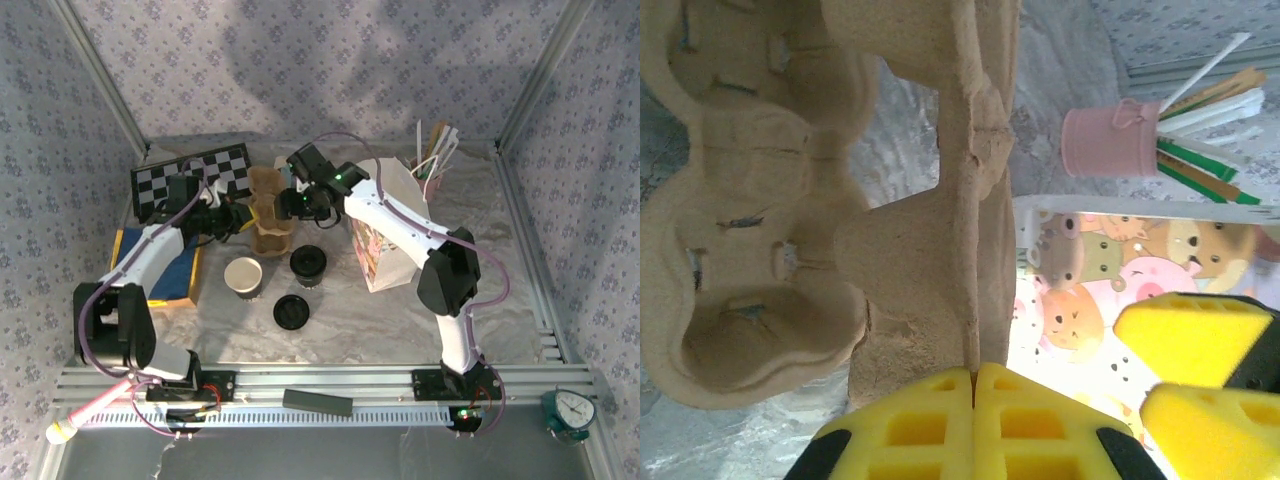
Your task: Pack the takeout coffee
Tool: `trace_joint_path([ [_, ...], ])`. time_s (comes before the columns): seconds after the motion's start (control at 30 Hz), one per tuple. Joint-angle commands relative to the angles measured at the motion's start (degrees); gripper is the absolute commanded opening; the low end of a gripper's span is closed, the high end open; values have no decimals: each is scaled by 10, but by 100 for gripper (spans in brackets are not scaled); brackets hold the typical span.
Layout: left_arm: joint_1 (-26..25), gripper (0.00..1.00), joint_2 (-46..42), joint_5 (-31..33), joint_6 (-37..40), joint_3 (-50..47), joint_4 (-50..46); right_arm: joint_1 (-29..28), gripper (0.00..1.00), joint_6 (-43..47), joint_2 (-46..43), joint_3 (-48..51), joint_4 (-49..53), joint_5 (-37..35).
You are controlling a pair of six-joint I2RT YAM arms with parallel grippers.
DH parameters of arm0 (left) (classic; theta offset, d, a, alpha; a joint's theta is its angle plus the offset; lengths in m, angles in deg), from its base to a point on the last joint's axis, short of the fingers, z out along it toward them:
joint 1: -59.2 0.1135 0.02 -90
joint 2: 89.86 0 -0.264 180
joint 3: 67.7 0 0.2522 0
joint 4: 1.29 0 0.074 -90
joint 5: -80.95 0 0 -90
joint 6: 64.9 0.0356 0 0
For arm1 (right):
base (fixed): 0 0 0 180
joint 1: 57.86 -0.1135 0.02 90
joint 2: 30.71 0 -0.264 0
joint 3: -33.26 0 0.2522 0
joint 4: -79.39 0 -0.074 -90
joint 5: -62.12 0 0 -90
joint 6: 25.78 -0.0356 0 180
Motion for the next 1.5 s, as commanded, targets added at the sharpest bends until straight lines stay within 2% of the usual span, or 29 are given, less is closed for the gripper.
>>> trace_joint_path([
  [0.0,3,0,-39,0,7,12,6,11,62,2,-35,-26,11,9],
  [0.2,-7,0,-78,-4,8,14,11,26,56,15,-42,-32,4,36],
  [0.57,-30,0,-116,-4,11,14,0,47,54,20,-35,-34,-24,96],
  [0.9,-33,0,-129,-13,-5,22,6,55,50,-3,-62,40,-73,144],
  [1.03,-32,0,-135,-18,-11,26,10,56,49,-2,-62,51,-72,141],
  [1.13,-33,0,-137,-21,-11,27,6,57,44,-6,-63,54,-78,141],
  [1.37,-40,0,-145,-27,-13,26,1,60,40,-17,-57,52,-97,156],
  [1.47,-43,0,-146,-25,-14,27,1,59,33,-19,-55,52,-102,163],
])
